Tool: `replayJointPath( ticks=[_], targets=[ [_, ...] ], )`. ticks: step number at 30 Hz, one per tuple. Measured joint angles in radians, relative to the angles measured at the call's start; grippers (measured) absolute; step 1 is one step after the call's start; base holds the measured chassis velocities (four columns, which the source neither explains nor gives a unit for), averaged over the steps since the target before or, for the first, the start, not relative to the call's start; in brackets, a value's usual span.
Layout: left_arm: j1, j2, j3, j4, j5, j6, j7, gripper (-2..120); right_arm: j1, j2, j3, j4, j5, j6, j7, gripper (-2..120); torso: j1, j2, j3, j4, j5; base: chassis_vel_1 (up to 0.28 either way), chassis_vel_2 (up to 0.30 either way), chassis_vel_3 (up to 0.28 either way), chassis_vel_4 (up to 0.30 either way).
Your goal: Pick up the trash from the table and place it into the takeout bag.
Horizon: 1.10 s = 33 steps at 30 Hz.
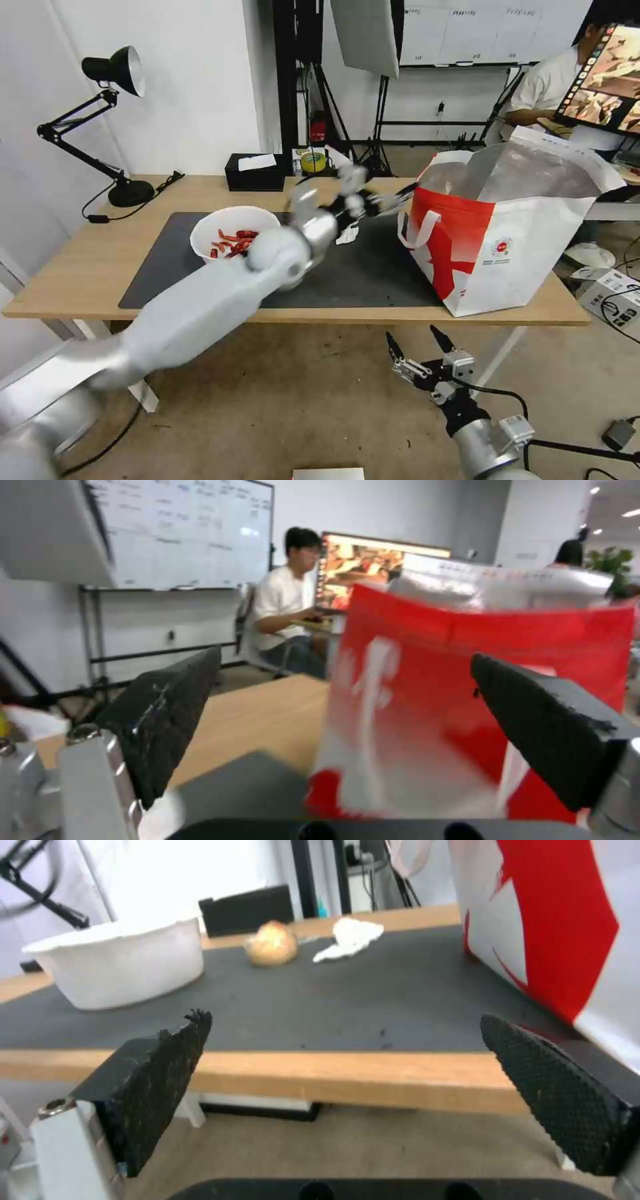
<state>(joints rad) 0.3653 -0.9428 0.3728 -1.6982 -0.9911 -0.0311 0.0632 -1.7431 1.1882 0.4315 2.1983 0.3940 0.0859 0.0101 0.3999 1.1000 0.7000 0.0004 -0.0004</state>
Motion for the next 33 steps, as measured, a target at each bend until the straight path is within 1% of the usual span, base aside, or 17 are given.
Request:
replayJointPath(
  ticks=[2, 3, 6, 7, 9, 10, 13, 15, 17, 18, 20, 21, 24, 25, 28, 30, 33],
  targets=[
    [0.121, 0.063, -0.092, -0.049, 0.056, 0.001, 0.054, 100, 0.004, 0.001, -0.001, -0.001, -0.007, 0.012, 0.000, 100, 0.000, 0.000, 0.000, -0.0001, -0.0003, 0.000, 0.000, 0.000, 0.000],
    [0.121, 0.063, -0.092, -0.049, 0.056, 0.001, 0.054, 100, 0.004, 0.001, -0.001, -0.001, -0.007, 0.012, 0.000, 100, 0.000, 0.000, 0.000, -0.0001, -0.0003, 0.000, 0.000, 0.000, 0.000],
    [0.289, 0.118, -0.221, -0.117, 0.110, 0.005, 0.084, 100, 0.006, 0.001, -0.001, -0.007, -0.012, 0.027, -0.001, 100, 0.000, 0.000, 0.000, -0.0003, -0.0001, 0.000, 0.000, 0.000, 0.000],
    [0.289, 0.118, -0.221, -0.117, 0.110, 0.005, 0.084, 100, 0.006, 0.001, -0.001, -0.007, -0.012, 0.027, -0.001, 100, 0.000, 0.000, 0.000, -0.0003, -0.0001, 0.000, 0.000, 0.000, 0.000],
    [0.410, 0.133, -0.335, -0.153, 0.151, 0.005, 0.102, 100, 0.010, 0.002, 0.001, -0.020, -0.027, 0.054, -0.004, 100, 0.000, 0.000, 0.000, -0.0003, 0.0003, 0.000, 0.000, 0.000, 0.000],
    [0.410, 0.133, -0.335, -0.153, 0.151, 0.005, 0.102, 100, 0.010, 0.002, 0.001, -0.020, -0.027, 0.054, -0.004, 100, 0.000, 0.000, 0.000, -0.0003, 0.0003, 0.000, 0.000, 0.000, 0.000],
    [0.568, 0.149, -0.470, -0.196, 0.214, -0.019, 0.118, 100, 0.012, 0.006, 0.011, -0.033, -0.046, 0.094, -0.009, 100, 0.000, 0.000, 0.000, -0.0003, 0.0003, 0.000, 0.000, 0.000, 0.000],
    [0.606, 0.151, -0.499, -0.207, 0.225, -0.029, 0.118, 100, 0.012, 0.007, 0.014, -0.035, -0.048, 0.101, -0.010, 100, 0.000, 0.000, 0.000, -0.0003, 0.0002, 0.000, 0.000, 0.000, 0.000],
    [0.700, 0.144, -0.581, -0.226, 0.265, -0.057, 0.116, 100, 0.013, 0.008, 0.020, -0.038, -0.057, 0.114, -0.011, 100, 0.000, 0.000, 0.000, -0.0005, 0.0004, 0.000, 0.000, 0.000, 0.000],
    [0.700, 0.144, -0.581, -0.226, 0.265, -0.057, 0.116, 100, 0.013, 0.008, 0.020, -0.038, -0.057, 0.114, -0.011, 100, 0.000, 0.000, 0.000, -0.0005, 0.0004, 0.000, 0.000, 0.000, 0.000],
    [0.803, 0.121, -0.682, -0.236, 0.313, -0.080, 0.115, 100, 0.016, 0.008, 0.022, -0.040, -0.070, 0.123, -0.012, 100, 0.000, 0.000, 0.000, -0.0005, 0.0002, 0.000, 0.000, 0.000, 0.000],
    [0.803, 0.121, -0.682, -0.236, 0.313, -0.080, 0.115, 100, 0.016, 0.008, 0.022, -0.040, -0.070, 0.123, -0.012, 100, 0.000, 0.000, 0.000, -0.0005, 0.0002, 0.000, 0.000, 0.000, 0.000],
    [0.973, 0.081, -0.829, -0.245, 0.368, -0.118, 0.128, 100, 0.022, 0.009, 0.021, -0.051, -0.088, 0.140, -0.011, 100, 0.000, 0.000, 0.000, -0.0002, 0.0000, 0.000, 0.000, 0.000, 0.000],
    [0.973, 0.081, -0.829, -0.245, 0.368, -0.118, 0.128, 100, 0.022, 0.009, 0.021, -0.051, -0.088, 0.140, -0.011, 100, 0.000, 0.000, 0.000, -0.0002, 0.0000, 0.000, 0.000, 0.000, 0.000],
    [1.063, 0.052, -0.902, -0.253, 0.386, -0.135, 0.131, 100, 0.028, 0.012, 0.019, -0.065, -0.098, 0.157, -0.011, 100, 0.000, 0.000, 0.000, -0.0003, 0.0005, 0.000, 0.000, 0.000, 0.000],
    [1.144, 0.009, -0.962, -0.256, 0.407, -0.157, 0.132, 100, 0.033, 0.016, 0.015, -0.080, -0.107, 0.173, -0.011, 100, 0.000, 0.000, 0.000, -0.0003, 0.0006, 0.000, 0.000, 0.000, 0.000],
    [1.185, -0.026, -0.991, -0.252, 0.426, -0.176, 0.132, 100, 0.035, 0.018, 0.013, -0.091, -0.114, 0.185, -0.010, 100, 0.000, 0.000, 0.000, -0.0004, 0.0002, 0.000, 0.000, 0.000, 0.000]
  ],
)
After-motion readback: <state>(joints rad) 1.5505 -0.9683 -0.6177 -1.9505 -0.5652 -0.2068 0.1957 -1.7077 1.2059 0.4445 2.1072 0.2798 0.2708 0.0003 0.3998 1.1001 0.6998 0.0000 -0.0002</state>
